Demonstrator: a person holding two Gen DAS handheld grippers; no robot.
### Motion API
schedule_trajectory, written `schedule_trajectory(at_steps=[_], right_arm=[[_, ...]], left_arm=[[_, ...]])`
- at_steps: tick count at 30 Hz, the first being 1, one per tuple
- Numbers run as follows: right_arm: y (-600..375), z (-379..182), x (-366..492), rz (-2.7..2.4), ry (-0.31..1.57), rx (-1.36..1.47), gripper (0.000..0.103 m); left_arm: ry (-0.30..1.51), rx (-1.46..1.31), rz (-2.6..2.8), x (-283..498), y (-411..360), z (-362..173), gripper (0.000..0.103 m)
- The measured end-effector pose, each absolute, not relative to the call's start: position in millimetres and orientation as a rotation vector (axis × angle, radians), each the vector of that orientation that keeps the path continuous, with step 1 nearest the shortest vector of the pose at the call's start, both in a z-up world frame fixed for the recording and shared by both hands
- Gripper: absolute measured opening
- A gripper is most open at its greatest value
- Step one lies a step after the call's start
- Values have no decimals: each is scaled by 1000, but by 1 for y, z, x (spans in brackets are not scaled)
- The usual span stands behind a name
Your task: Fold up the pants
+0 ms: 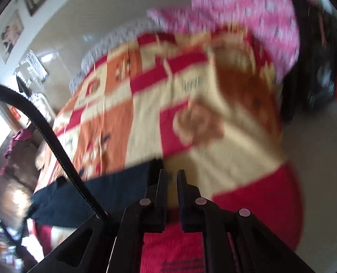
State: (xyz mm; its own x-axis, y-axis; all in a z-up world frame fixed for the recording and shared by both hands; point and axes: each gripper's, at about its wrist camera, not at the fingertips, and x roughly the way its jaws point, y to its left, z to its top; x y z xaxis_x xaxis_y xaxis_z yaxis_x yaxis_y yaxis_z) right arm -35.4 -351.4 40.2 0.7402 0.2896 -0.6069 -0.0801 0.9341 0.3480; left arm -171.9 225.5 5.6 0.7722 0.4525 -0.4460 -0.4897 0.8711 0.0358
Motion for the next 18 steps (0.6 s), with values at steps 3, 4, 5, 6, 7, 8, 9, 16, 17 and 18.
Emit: schedule_trajectory(at_steps=[3, 4, 5, 6, 7, 8, 9, 16, 17, 18], right_arm=[[-321, 57, -36, 288, 613, 253, 38], [-305, 55, -30, 333, 636, 225, 42], [-288, 50, -24, 385, 675, 187, 42], [-265, 41, -18, 423, 722, 99, 42], [-250, 33, -17, 443, 747, 23, 42], [-238, 24, -15, 464, 779, -55, 42], [-231, 16, -17, 468, 790, -107, 42], [-266, -21, -15, 575, 881, -13, 45], [-266, -22, -14, 581, 880, -6, 47], [-266, -23, -15, 583, 875, -10, 49]], left_arm=[[511, -138, 406, -132, 228, 15, 15], [560, -180, 352, -117, 230, 10, 16], [614, -222, 319, -103, 235, 1, 16], [675, -250, 319, -93, 240, -11, 16], [734, -273, 324, -87, 245, -26, 16], [720, -286, 301, -89, 251, -34, 18], [706, -260, 299, -93, 252, -36, 17], [746, -208, 538, -84, 304, -33, 17], [759, -227, 572, -82, 311, -31, 17], [760, -259, 589, -85, 316, -28, 17]])
